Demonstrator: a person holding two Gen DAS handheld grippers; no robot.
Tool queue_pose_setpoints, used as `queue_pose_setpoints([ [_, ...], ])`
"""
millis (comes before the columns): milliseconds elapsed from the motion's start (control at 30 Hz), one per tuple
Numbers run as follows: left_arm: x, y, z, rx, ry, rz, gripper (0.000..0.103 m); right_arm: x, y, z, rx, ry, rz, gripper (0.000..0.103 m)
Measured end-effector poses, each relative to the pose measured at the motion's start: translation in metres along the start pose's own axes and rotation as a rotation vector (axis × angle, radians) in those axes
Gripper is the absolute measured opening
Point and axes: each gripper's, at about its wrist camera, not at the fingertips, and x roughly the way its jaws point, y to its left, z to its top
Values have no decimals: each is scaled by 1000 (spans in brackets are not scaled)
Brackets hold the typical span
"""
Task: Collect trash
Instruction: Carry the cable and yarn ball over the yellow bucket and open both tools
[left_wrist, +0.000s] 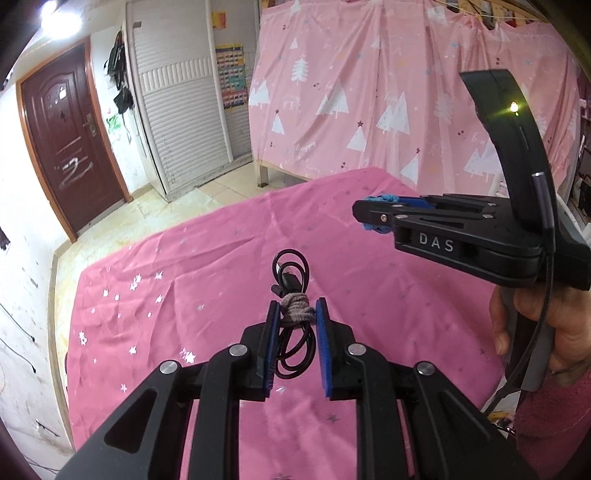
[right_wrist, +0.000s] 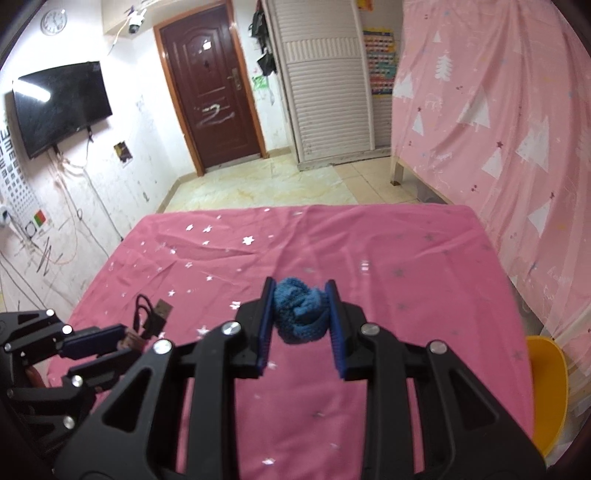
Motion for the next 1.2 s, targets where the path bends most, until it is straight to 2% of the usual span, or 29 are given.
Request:
queue_pose_setpoints([
  [367, 1, -59, 30, 86, -37, -62, 13, -40, -65, -11, 102, -57, -75, 25],
  [867, 26, -146, 59, 135, -39, -160, 13, -91, -159, -46, 226, -116, -196, 25],
  [1200, 45, -206, 81, 158, -37, -234, 13, -110, -215, -70, 314, -140, -277, 25],
])
